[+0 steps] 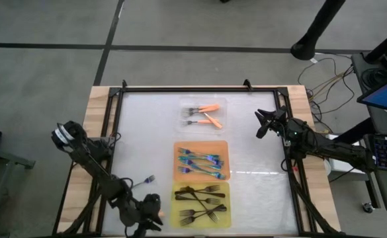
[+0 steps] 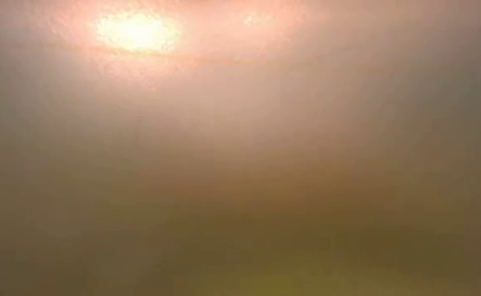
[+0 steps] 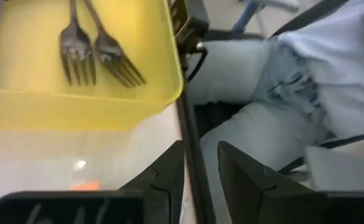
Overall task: Sort silverware by color (type)
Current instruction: Put the orange fork into the white bin
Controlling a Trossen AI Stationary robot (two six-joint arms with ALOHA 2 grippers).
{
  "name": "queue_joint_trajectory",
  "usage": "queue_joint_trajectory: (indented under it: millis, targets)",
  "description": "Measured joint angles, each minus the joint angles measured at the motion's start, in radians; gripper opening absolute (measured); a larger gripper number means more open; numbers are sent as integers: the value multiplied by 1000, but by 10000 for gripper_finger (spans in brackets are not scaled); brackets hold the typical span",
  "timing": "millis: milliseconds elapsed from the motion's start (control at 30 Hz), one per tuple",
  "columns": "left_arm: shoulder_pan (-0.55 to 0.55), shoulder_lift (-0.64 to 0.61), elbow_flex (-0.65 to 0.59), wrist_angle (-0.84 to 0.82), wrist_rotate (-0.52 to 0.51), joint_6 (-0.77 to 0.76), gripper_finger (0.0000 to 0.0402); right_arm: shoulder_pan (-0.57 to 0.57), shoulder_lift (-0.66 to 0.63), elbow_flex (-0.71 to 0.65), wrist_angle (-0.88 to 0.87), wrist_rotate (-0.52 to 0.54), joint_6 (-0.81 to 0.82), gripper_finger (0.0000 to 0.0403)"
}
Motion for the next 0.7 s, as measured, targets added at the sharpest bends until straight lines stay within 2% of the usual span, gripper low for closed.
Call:
queue_joint_trajectory:
  millis: [333,433,700]
  targets:
    - [0,0,192,-607,34,-7,105,0,0,0,0,0,0,84]
    - [0,0,201,-635,46,-64,117,0,0,0,0,0,0,84]
    - [-31,19,199,-666,215,-127,140,0,0,0,0,0,0,84]
